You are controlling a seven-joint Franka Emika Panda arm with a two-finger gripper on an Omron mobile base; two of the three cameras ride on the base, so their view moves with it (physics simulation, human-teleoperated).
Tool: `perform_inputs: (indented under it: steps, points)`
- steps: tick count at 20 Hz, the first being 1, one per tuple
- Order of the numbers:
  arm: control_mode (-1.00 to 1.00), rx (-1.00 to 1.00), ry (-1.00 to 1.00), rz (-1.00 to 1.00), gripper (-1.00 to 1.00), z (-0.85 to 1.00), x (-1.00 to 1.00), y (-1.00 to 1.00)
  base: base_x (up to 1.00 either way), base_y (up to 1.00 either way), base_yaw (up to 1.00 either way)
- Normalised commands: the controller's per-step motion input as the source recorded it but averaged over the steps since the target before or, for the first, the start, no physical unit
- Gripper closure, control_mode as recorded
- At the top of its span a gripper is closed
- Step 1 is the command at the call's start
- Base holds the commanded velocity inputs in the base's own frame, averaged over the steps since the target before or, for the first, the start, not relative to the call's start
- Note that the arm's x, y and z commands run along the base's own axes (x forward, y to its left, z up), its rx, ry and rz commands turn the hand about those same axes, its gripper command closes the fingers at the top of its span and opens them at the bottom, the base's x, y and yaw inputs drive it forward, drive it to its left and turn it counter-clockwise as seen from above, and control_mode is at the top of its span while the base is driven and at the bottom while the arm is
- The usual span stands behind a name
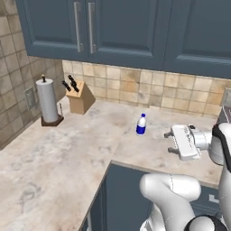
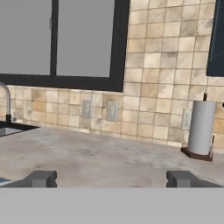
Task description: Place the drinks on the dining counter in a tight cluster.
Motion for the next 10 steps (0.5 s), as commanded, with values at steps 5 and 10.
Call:
perform_inputs:
  steps: [5,10]
  points:
    - [1.0,0.0,0.0,0.0,-1.0,0.0,0.0,0.0,0.22,0.01,-0.04]
    - [1.0,0.0,0.0,0.0,-1.0,0.0,0.0,0.0,0.0,0.0,0.0]
